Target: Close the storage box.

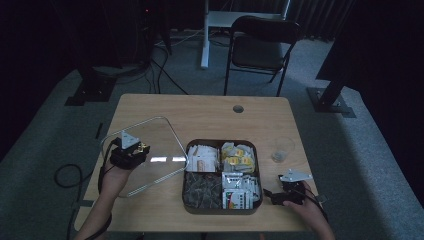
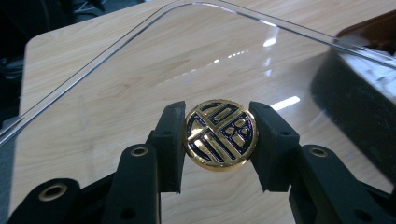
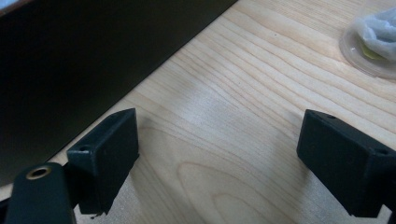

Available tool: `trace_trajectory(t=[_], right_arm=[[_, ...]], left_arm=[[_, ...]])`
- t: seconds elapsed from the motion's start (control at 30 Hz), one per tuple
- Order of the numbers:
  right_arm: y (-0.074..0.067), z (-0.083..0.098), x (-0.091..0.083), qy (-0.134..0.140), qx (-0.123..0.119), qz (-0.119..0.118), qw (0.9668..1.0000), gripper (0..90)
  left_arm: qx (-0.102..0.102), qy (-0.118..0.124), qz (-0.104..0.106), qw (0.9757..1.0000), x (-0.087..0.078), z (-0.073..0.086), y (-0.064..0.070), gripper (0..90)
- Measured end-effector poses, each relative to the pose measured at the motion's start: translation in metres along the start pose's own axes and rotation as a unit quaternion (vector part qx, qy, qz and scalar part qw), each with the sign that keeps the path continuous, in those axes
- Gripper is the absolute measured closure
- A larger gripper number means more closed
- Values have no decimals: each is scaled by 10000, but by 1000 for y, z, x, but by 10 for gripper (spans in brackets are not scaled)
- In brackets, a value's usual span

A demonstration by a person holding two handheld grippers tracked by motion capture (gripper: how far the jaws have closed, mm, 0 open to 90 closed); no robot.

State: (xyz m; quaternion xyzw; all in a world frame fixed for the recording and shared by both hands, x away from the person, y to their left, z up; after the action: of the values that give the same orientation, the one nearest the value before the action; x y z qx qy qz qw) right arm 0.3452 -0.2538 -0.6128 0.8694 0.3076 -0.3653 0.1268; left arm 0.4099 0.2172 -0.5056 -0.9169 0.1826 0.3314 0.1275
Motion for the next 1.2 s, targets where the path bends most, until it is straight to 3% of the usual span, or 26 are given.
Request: trace_trajectory(t=[0.17,0.4,0.67,0.9,1.2], right_arm=[[0,0,0,0,1,-1,10000,123],[0,0,0,1,2,-1,10000,122],[0,0,0,2,1,-1,10000,122],[0,0,0,4,3,-1,10000,123],[0,0,0,3,5,-3,10000,122]], left_arm=[[187,-64,133,9997,2,-3,13,588],[299,-18,300,9991,-1,-12,28,588],[621,118,577,9963,-5,-27,51,588],[721,162,798,9941,-5,-33,66,588],[877,123,934,9917,-6,-38,84,588]])
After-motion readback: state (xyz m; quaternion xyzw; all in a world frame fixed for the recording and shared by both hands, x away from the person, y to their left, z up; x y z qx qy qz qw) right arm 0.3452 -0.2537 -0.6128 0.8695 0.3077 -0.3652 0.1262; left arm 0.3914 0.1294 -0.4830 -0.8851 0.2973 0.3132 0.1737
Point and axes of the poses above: each handheld gripper's, and its own axes: x roughly forward along the jaws, z roughly out of its underside, y roughly to its right, the point moved 9 cm from there along x, roughly forward along the jaws, and after that the axes turned 2 degrees about -y, right-handed, at the moved point
